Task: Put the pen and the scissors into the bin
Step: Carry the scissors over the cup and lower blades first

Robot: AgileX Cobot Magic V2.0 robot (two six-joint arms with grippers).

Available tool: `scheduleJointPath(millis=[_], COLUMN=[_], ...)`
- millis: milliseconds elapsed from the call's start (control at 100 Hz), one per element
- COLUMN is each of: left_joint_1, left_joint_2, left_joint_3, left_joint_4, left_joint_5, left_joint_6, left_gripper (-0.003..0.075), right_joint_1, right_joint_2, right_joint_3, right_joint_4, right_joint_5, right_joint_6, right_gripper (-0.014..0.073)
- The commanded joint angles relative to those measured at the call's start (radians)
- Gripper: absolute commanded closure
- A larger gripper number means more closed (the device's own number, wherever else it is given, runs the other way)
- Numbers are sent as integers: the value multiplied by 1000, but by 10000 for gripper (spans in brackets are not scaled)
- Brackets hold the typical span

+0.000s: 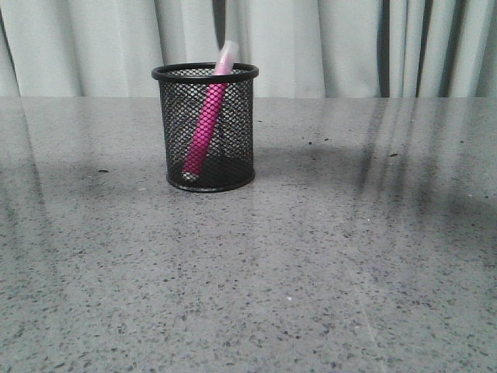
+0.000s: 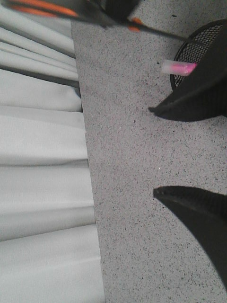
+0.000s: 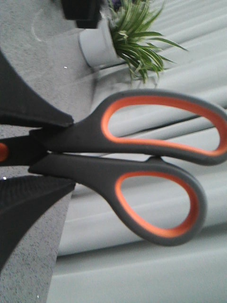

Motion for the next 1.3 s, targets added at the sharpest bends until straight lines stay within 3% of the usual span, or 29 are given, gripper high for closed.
scheduleJointPath(millis=[0,480,1290], left_joint_1=[4,4,4], left_joint_2=[-24,-24,-24], left_joint_3=[-29,-29,-29], left_joint_4=[-10,-10,-10], left_joint_5=[-70,-64,-58], left_joint_6=[-7,-7,-7], left_gripper=[425,425,425], right_joint_1=[-1,-1,-1], right_joint_2=[0,76,82], right_joint_3=[-26,100,128], right_joint_4=[-37,-55,-106], right_joint_5=[-135,-269,-208], right_joint_6=[-9,-9,-9], right_gripper=[666,666,666])
